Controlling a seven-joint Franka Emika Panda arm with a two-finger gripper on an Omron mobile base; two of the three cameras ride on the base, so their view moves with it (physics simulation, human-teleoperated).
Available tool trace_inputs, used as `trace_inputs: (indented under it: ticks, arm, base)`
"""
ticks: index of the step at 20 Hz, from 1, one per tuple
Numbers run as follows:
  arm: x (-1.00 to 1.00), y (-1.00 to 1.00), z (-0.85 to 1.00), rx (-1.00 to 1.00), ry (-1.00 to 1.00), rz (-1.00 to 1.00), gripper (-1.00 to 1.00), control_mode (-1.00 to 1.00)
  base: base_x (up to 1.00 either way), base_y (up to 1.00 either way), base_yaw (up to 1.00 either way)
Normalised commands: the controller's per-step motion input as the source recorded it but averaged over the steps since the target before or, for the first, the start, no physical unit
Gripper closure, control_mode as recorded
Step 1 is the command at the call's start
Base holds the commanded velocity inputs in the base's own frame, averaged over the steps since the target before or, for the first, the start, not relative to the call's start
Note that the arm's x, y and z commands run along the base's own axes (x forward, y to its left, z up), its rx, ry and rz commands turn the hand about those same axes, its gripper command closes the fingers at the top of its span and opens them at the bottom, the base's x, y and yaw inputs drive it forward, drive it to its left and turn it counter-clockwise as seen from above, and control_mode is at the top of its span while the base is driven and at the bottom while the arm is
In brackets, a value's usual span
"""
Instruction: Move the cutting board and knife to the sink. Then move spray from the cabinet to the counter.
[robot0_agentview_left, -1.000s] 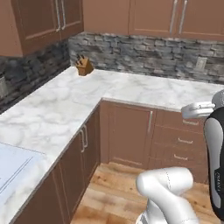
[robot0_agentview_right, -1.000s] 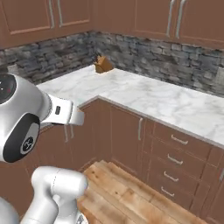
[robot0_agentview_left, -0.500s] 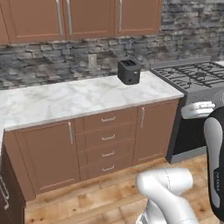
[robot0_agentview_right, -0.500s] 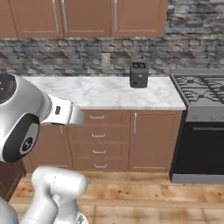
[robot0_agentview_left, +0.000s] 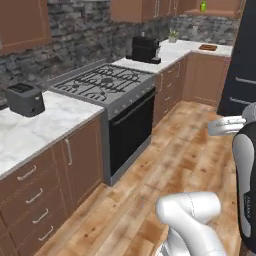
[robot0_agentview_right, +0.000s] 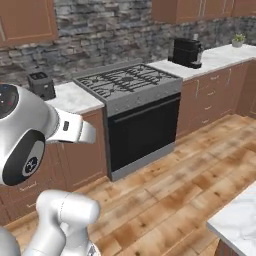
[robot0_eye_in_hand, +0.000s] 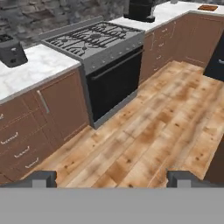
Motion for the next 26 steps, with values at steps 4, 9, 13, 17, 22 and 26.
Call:
trace_inputs:
  ticks: [4,9,13,17,22,26]
  arm:
    - [0.00,0.00,0.00,0.00,0.00,0.00,-1.00,1.00]
    - [0.00,0.00,0.00,0.00,0.00,0.00,-1.00,1.00]
    - [0.00,0.00,0.00,0.00,0.00,0.00,-1.00,1.00]
    - [0.00,0.00,0.00,0.00,0.00,0.00,-1.00,1.00]
    - [0.00,0.00,0.00,0.00,0.00,0.00,-1.00,1.00]
    - [0.00,0.00,0.00,0.00,0.00,0.00,-1.00,1.00]
  base:
    - [0.10,0.14,-0.97]
    - [0.95,0.77,-0.61]
    - [1.00,0.76,-0.39]
    - [1.00,0.71,-0.34]
    - [1.00,-0.13,-0.11]
    - [1.00,-0.58,0.00]
